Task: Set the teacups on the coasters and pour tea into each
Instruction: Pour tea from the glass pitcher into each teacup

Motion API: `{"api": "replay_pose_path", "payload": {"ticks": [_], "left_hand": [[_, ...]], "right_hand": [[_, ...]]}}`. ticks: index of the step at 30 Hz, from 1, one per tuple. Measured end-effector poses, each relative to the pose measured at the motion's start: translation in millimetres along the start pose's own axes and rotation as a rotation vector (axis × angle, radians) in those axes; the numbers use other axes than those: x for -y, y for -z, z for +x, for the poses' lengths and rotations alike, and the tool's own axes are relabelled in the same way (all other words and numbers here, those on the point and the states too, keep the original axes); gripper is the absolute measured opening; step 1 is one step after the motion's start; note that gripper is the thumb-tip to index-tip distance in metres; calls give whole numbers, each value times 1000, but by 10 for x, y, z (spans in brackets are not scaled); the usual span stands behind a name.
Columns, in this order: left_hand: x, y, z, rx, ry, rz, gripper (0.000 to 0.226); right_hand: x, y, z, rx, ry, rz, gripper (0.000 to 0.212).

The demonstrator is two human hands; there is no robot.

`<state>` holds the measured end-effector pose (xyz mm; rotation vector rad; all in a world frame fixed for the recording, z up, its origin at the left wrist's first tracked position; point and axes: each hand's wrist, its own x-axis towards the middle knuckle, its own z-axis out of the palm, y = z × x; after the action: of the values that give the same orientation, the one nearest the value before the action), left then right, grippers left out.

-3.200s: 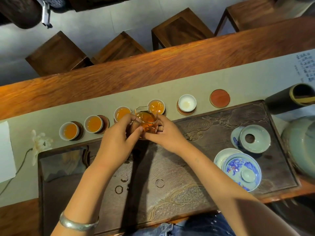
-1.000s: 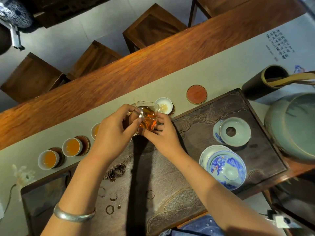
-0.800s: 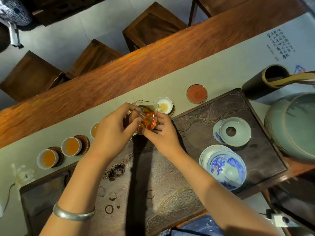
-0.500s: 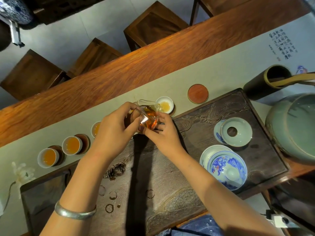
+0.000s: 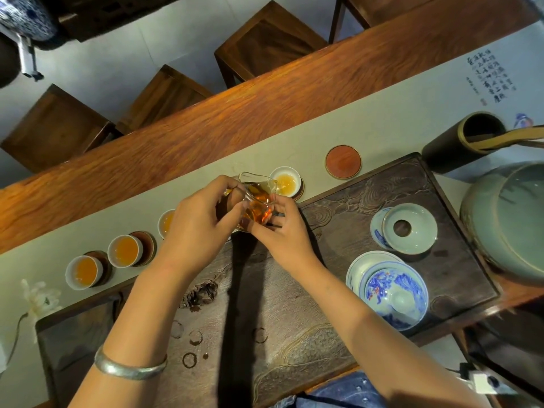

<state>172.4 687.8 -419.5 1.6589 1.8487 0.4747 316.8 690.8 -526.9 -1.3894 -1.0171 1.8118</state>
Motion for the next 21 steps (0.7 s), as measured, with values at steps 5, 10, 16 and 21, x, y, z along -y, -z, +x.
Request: {"api": "replay_pose_path", "payload": {"ticks": [5,10,16,21], "left_hand": [[-8,13,6,-1,-7,9,13],[-16,18,16,-2,-4,23,15],[-24,19,26,0,-27,29,13],[-28,18,33,5,-43,37,12]], "right_hand": [[-4,-11,7,-3,-2,12,84],[-11,-16,19,3,-17,22,88],[-1,-14,13,0,-22,19,88],[-5,-20,10,1,-23,22,95]]}}
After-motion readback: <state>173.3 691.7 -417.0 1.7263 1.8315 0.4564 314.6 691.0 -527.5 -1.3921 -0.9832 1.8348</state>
